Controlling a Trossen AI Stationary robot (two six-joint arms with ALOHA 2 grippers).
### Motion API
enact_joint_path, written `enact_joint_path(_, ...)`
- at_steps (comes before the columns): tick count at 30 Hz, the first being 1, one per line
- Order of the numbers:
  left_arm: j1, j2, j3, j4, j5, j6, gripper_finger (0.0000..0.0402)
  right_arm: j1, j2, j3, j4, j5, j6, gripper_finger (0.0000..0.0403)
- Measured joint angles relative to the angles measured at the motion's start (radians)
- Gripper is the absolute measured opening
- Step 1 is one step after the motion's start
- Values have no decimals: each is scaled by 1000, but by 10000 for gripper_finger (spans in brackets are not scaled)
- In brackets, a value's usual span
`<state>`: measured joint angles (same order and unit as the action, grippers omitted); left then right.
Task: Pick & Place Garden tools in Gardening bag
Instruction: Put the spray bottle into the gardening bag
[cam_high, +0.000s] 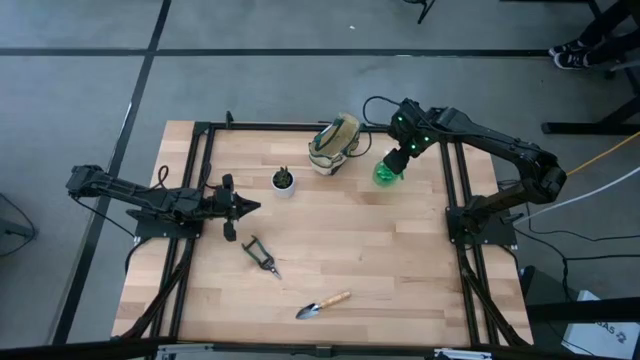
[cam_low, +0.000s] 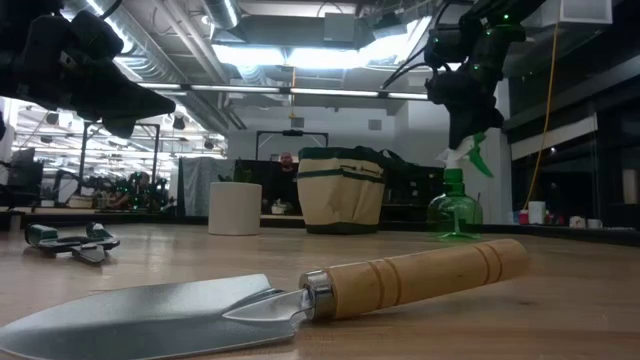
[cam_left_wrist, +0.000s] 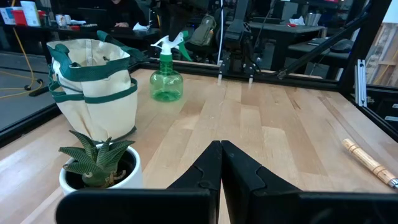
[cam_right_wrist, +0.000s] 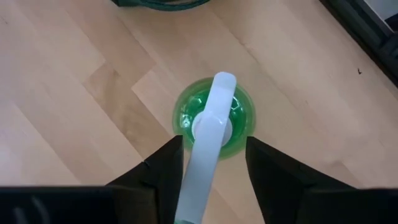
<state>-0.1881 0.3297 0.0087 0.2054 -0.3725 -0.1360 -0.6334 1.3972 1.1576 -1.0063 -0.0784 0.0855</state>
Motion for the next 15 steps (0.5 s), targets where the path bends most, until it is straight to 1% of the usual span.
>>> enact_joint_path(11,0,0,0,0,0,0,4,0,0,0,-1,1,-42,77)
enact_joint_path(15,0,0,0,0,0,0,4,0,0,0,-4,4,-59,59)
